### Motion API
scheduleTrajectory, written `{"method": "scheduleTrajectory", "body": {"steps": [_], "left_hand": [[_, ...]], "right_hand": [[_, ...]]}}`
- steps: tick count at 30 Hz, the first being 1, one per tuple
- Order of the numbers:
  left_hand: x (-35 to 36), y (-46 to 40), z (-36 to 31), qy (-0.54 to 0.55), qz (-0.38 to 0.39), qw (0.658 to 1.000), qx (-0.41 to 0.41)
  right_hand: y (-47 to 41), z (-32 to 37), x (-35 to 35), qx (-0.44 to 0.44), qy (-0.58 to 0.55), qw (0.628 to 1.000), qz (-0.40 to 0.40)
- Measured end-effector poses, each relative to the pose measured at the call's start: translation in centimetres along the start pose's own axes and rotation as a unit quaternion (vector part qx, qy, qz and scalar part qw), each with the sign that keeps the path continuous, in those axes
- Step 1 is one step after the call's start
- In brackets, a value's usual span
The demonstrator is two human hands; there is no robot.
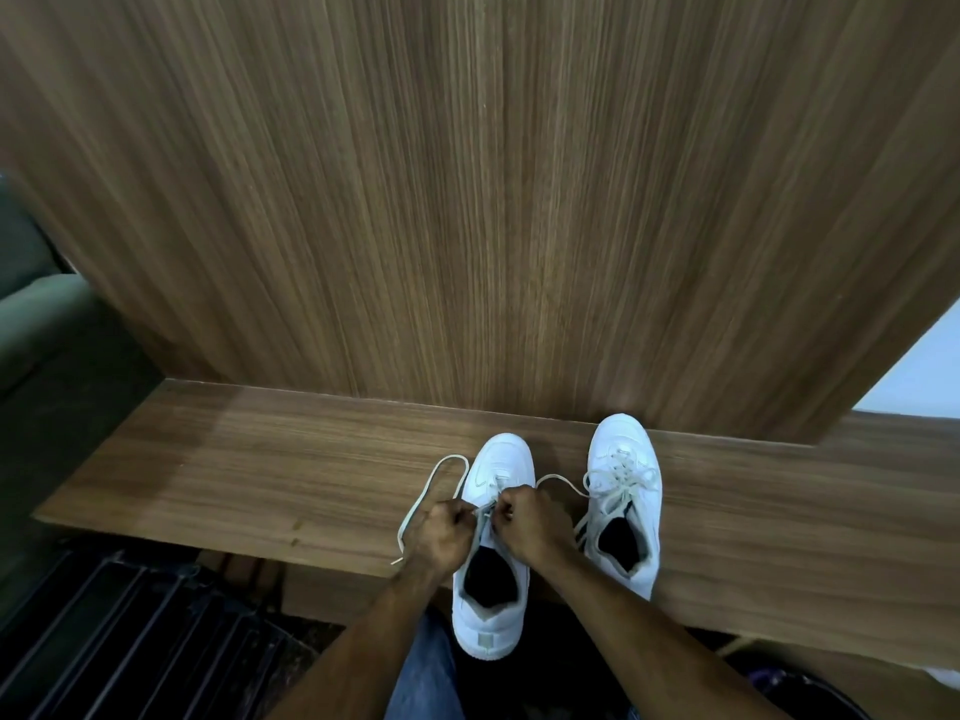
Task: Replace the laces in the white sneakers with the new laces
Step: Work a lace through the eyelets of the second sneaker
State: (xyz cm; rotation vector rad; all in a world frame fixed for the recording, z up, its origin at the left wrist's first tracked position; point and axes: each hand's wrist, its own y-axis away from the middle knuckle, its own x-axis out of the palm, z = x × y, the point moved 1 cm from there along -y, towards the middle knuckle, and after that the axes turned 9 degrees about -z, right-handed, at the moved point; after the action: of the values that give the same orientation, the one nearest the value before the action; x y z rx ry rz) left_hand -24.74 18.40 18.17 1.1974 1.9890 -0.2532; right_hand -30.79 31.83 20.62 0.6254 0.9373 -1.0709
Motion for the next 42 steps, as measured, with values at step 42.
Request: {"method": "scheduleTrajectory", "body": {"steps": [42], "left_hand": [[1.1,-0.1,-0.5,0.333,0.023,0.901,-0.276]], "right_hand": [[3.5,-1.0,-1.7,-0.031,-0.005,0.999,-0.02]]}}
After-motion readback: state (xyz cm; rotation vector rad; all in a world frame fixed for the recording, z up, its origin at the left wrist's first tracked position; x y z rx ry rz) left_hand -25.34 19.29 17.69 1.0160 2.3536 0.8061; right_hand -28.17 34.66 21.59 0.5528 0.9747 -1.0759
